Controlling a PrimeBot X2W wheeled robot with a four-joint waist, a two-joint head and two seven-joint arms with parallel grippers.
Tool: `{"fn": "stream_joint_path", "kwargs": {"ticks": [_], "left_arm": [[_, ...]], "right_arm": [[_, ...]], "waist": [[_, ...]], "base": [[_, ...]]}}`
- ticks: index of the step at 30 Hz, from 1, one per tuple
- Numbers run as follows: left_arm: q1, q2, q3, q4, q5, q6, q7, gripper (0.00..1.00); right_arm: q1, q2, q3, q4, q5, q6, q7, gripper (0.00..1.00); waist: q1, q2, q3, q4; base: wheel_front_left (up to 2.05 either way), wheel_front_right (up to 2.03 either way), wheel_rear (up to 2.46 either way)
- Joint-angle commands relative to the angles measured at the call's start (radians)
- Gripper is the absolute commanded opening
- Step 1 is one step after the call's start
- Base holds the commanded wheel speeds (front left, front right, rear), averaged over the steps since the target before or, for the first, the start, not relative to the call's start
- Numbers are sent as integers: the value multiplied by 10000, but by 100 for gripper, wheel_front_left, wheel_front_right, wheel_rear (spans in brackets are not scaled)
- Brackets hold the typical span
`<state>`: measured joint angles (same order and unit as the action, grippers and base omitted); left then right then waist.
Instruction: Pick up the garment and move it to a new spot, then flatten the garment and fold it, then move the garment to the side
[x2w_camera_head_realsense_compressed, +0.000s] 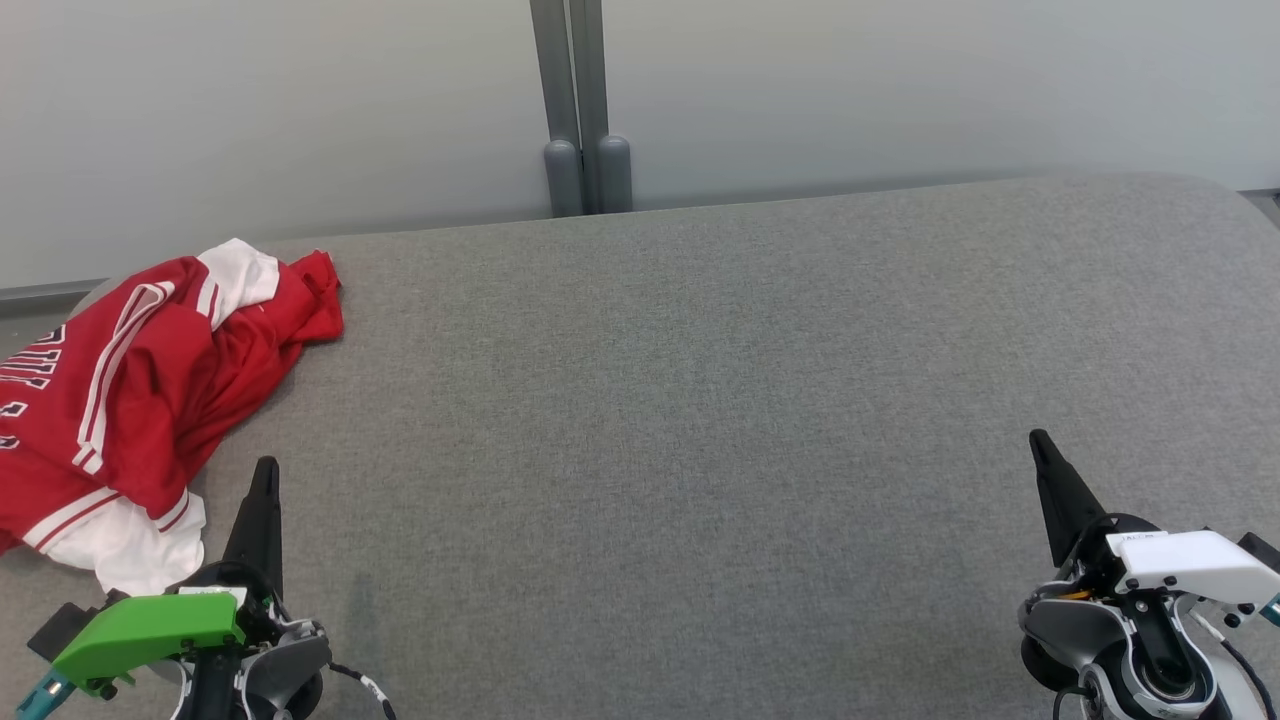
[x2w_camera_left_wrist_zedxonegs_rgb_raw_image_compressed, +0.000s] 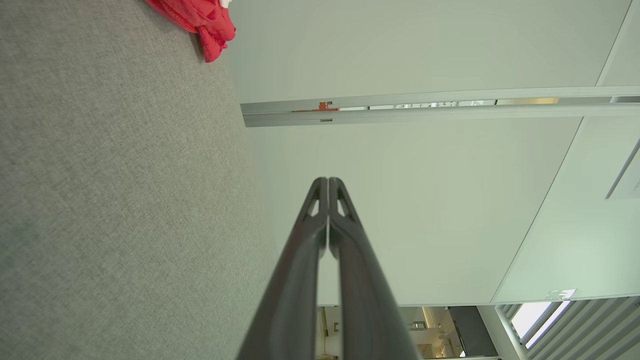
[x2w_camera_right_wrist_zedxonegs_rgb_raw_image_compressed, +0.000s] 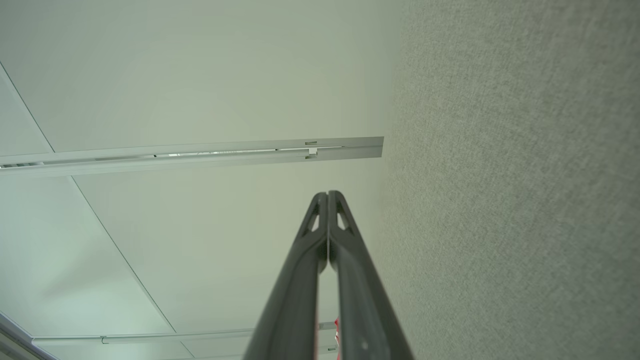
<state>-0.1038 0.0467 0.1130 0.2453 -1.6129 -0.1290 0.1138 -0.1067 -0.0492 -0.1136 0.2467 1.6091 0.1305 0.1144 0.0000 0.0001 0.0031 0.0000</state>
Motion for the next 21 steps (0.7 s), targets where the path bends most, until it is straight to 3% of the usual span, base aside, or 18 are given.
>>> {"fn": "stream_joint_path", "kwargs": {"ticks": [1,21], "left_arm": [[-130,76,26,-8,2,-49,31,0],[-131,76,26,-8,2,-49,31,0]], "right_arm": [[-53,-17,-7,-46,78,5,21,0],[-53,-17,-7,-47,78,5,21,0]], "waist": [[0,-1,0,0],[0,-1,0,0]], "base": [[0,0,0],[0,0,0]]}}
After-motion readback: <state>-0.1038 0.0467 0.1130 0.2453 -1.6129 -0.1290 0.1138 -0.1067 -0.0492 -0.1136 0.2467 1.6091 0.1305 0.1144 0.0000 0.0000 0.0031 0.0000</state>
